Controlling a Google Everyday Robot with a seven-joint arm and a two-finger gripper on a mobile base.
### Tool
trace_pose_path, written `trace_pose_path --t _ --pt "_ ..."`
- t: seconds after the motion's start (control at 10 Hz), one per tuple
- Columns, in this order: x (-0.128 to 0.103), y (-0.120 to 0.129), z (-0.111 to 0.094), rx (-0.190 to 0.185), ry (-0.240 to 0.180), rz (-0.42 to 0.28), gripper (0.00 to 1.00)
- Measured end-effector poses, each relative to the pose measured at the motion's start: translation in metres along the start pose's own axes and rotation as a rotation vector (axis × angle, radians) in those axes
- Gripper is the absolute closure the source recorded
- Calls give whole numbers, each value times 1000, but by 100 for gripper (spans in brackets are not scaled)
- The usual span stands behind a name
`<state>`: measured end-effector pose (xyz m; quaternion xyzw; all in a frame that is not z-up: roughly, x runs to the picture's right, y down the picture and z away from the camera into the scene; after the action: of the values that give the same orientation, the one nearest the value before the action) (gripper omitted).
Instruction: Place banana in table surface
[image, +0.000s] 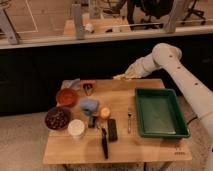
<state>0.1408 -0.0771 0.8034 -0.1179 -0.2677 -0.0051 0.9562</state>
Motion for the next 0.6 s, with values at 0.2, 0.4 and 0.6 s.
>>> trace_pose_path --t 0.2,0.4,0.6 --pt "-1 1 6 -11 10 -2 100" --pt "-2 4 22 -34 36 -13 100" --pt "2 9 45 -56 84 -27 100"
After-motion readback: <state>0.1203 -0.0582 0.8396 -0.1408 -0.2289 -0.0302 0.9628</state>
